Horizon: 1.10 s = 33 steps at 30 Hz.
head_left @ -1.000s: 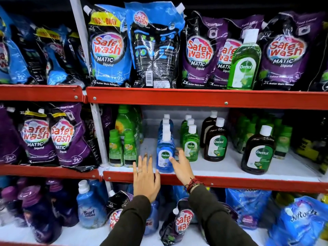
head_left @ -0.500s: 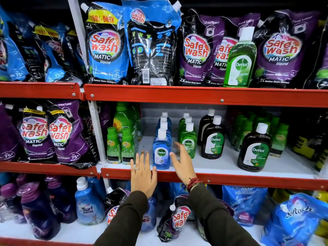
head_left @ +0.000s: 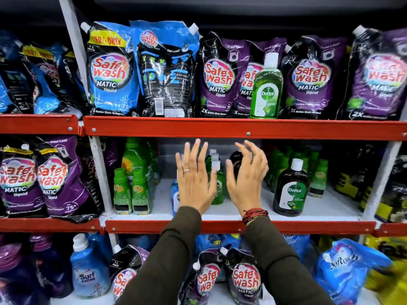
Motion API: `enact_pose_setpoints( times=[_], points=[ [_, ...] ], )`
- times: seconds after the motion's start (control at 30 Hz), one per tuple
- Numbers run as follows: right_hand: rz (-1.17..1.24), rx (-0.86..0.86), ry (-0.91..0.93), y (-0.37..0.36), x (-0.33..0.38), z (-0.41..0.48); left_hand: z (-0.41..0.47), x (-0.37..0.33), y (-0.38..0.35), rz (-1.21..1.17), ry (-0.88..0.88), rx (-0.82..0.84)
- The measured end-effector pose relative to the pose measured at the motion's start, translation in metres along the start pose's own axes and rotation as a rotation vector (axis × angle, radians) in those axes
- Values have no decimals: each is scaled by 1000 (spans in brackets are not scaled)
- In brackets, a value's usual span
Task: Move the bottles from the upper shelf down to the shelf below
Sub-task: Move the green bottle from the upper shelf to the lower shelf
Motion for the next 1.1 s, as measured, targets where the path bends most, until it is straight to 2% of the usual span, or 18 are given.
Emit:
enact_pose_setpoints(
  times=[0.13, 0.3, 0.4, 0.6, 0.8, 1.1],
  points=[
    [14, -102, 18, 31, 1, 42, 44, -29, 11, 47, -77, -67],
    [6, -159, -49, 54, -5, 101, 83, -40, 4, 148, -101, -57],
    [39, -96, -118, 55, -14, 134, 88, -37, -2, 188, -98, -54],
    [204, 234, -302, 43, -32, 169, 87, -36, -2, 170, -97, -68],
    [395, 225, -382, 45, -45, 180, 88, -37, -1, 171, -92, -73],
    [584, 159, -376, 59, -32, 180, 84, -33, -3, 183, -95, -69]
  ],
)
Point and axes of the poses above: each hand's wrist, its own z-axis towards the middle knuckle, its own y-axis out of the back of the hand, x = y × z, the point moved 8 cm from there along z, towards the middle knuckle, and after that the axes turned 2 degrees about -y, right-handed, at the moved point
